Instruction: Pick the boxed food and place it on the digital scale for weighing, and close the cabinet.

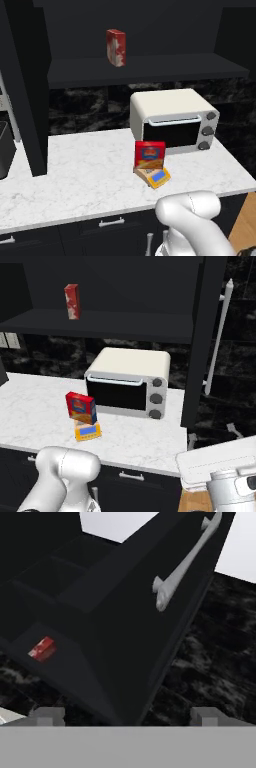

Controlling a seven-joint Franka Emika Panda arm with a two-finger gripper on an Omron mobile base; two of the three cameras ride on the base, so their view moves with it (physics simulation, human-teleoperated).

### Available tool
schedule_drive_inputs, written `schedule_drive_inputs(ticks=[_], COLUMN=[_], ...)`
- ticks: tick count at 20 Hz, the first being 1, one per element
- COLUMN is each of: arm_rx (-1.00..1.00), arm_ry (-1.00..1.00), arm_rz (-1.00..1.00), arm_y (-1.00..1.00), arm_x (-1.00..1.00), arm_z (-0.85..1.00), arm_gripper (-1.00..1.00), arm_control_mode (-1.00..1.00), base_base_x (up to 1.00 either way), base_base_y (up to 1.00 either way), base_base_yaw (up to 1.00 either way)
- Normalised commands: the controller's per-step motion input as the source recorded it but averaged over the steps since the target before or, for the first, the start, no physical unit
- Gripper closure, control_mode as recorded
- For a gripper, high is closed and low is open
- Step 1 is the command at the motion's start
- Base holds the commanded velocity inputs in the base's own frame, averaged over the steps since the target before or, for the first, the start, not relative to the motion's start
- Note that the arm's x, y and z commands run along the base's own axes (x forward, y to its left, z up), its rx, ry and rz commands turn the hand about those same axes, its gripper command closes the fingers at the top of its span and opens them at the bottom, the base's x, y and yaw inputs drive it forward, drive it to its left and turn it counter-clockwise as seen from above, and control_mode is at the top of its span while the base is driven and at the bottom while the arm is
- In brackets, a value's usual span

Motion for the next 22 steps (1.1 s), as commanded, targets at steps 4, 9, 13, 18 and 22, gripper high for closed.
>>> schedule_drive_inputs(ticks=[4, 9, 13, 18, 22], arm_rx=[0.0, 0.0, 0.0, -0.01, -0.1], arm_ry=[-0.03, -0.34, -0.29, -0.06, -0.02], arm_rz=[0.0, 0.09, 0.17, 0.1, 0.0], arm_y=[-0.31, -0.01, 0.03, 0.2, 0.55], arm_x=[0.0, 0.0, 0.26, 0.56, 0.52], arm_z=[0.39, 0.66, 0.66, 0.45, 0.24], arm_gripper=[-1.0, -1.0, -1.0, -1.0, -1.0], arm_control_mode=[-1.0, -1.0, -1.0, -1.0, -1.0], base_base_x=[0.0, 0.0, 0.0, 0.0, 0.0], base_base_y=[0.0, 0.0, 0.0, 0.0, 0.0], base_base_yaw=[0.0, 0.0, 0.0, 0.0, 0.0])
